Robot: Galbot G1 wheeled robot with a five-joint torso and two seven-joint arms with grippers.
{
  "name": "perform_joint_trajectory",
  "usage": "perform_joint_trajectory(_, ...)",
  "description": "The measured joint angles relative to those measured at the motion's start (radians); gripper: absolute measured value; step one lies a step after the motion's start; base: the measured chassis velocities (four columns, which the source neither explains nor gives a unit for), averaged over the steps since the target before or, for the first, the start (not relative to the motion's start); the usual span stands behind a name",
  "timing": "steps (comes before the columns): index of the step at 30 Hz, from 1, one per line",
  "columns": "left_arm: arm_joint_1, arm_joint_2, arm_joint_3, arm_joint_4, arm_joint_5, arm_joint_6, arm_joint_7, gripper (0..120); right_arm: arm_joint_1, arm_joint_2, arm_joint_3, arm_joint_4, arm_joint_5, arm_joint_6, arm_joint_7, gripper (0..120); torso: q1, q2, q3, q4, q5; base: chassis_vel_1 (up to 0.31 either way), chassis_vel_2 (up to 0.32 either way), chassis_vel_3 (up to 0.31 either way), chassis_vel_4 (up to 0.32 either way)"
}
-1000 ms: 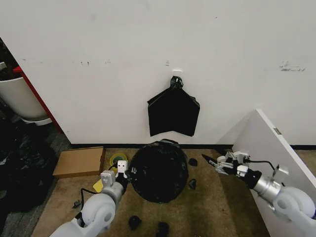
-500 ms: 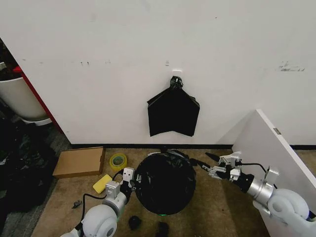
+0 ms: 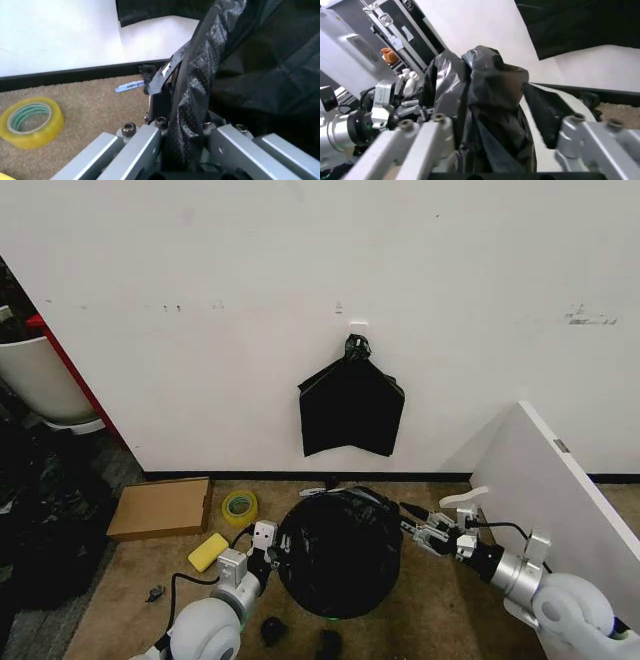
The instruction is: Place the garbage bag over the trash bin.
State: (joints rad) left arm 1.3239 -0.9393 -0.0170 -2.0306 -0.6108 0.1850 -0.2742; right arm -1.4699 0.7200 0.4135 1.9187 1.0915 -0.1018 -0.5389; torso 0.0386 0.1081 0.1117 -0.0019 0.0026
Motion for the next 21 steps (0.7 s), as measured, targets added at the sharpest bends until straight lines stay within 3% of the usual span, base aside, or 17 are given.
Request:
perform_joint_trajectory(10,-0.003,-0.001,0.017,-0.003,0.005,0.002,-0.003,0,-0.001,0.007,-0.001,0.006,-0.007,-0.001,0.007,0,0.000,0.000,0.000,-0.0001,0.0000,0.000,0.000,0.000,0.000)
perform_joint_trajectory(16,-0.001,0.000,0.019,-0.008,0.007,0.003,-0.004,0,0.005,0.010,-0.003,0.004,-0.017,0.003,0.016,0,0.000,0.000,0.000,0.0000,0.0000,0.000,0.000,0.000,0.000)
perform_joint_trajectory(21,0.008,-0.001,0.020,-0.024,0.019,0.000,0.006,0,0.053,0.026,-0.048,-0.039,-0.065,0.002,0.123,0,0.000,0.000,0.000,0.0000,0.0000,0.000,0.000,0.000,0.000)
